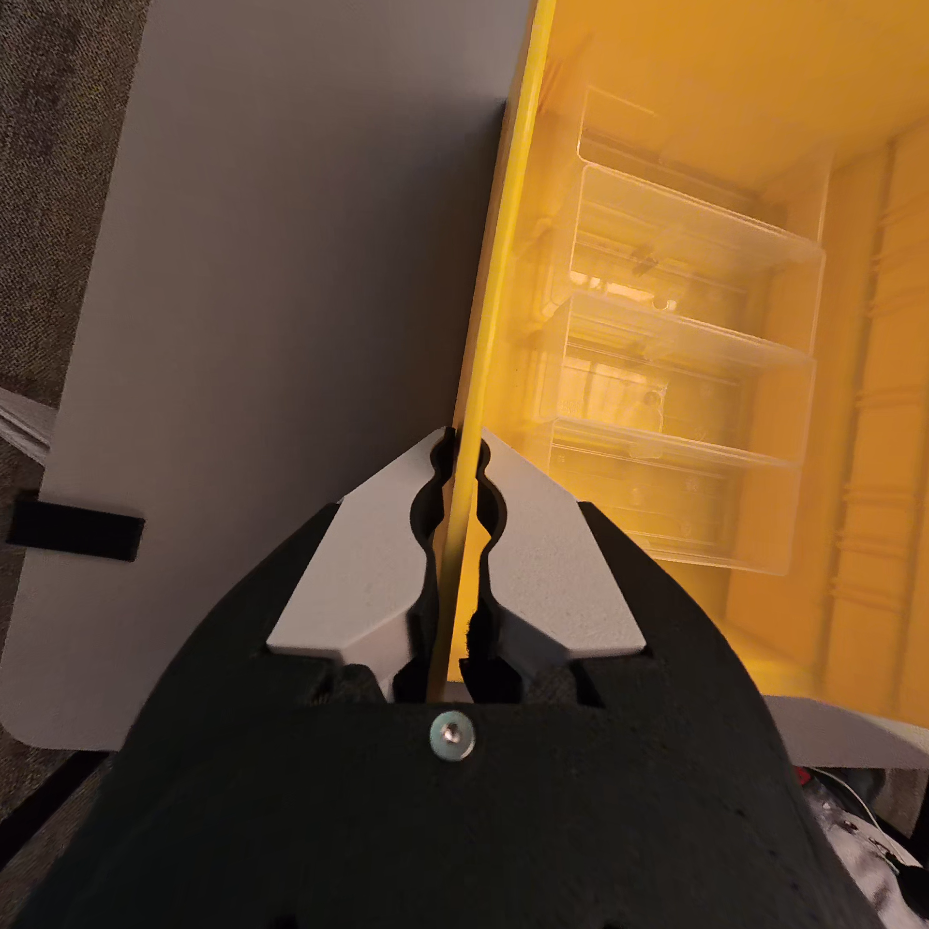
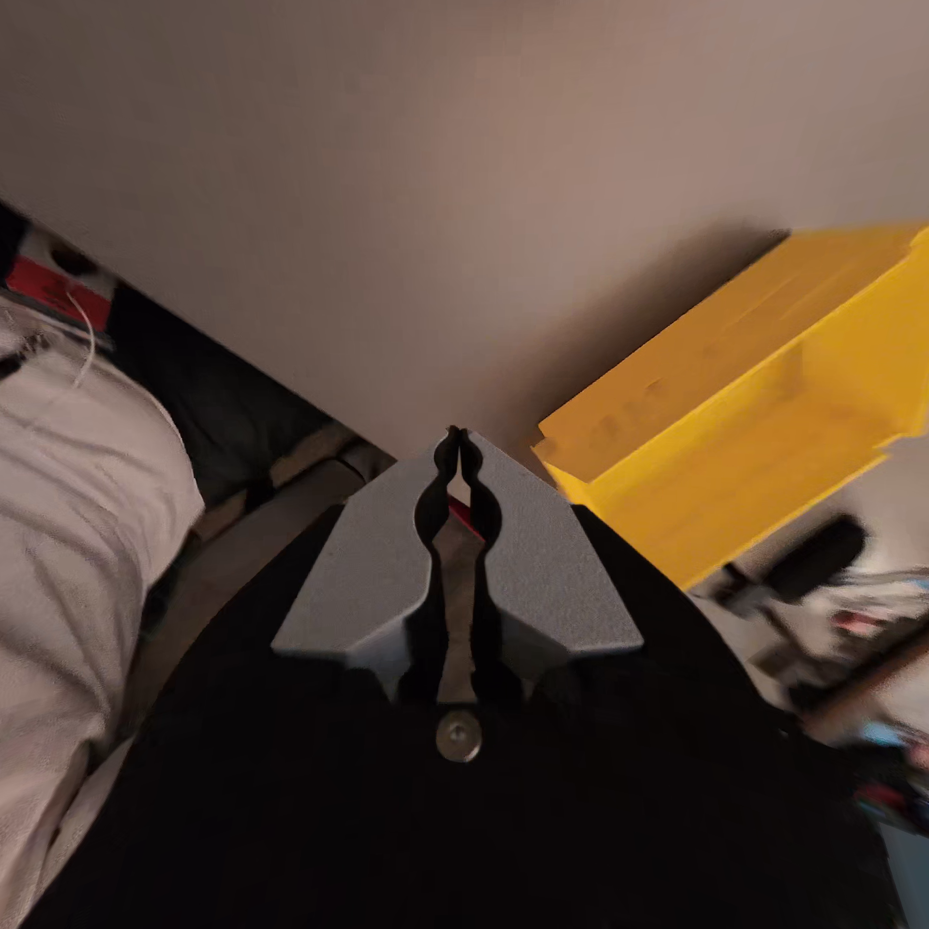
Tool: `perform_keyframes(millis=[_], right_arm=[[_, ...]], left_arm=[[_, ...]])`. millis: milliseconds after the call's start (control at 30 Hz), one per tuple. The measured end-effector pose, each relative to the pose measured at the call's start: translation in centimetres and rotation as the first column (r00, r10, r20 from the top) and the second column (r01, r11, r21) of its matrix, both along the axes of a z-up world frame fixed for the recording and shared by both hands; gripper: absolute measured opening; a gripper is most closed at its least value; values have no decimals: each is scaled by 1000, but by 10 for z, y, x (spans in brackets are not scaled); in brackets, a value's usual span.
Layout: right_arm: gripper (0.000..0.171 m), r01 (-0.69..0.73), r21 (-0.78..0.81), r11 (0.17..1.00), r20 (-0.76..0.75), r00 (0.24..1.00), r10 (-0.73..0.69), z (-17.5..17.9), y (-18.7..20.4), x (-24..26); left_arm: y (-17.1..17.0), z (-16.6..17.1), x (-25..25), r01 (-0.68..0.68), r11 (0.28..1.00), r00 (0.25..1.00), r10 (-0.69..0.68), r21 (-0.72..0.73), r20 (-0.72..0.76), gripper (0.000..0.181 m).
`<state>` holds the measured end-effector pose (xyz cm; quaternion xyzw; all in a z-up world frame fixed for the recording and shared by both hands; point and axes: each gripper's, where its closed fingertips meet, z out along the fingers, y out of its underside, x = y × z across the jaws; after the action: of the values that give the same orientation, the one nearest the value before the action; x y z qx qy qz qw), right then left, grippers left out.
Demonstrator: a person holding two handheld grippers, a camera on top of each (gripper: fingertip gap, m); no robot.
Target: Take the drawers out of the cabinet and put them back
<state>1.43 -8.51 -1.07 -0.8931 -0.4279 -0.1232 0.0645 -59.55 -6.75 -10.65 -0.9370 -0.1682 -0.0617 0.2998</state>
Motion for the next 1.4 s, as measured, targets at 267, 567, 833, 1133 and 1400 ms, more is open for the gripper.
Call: perform_keyframes(millis=[267,567,833,1133,1400], right_arm=[[25,519,182,835,-623,718,-310,20,79,204],[49,759,122,639,-686,530,-499,-49,107,332],[3,743,-6,670,-499,578,-646,-101,112,342],[5,759,-67,647,-518,528,-673,-101,156,354],[4,762,-32,647,-536,534,-654,-101,161,363]], left_arm=[[4,0,-9,-5,1000,1000,5,-8,-8,4],[18,0,-12,-9,1000,1000,9,-15,-1,4],[31,0,-15,-31,999,999,31,-15,9,4],[50,0,-18,-28,999,999,28,-27,15,4],[54,0,-19,-23,999,1000,24,-27,18,4]])
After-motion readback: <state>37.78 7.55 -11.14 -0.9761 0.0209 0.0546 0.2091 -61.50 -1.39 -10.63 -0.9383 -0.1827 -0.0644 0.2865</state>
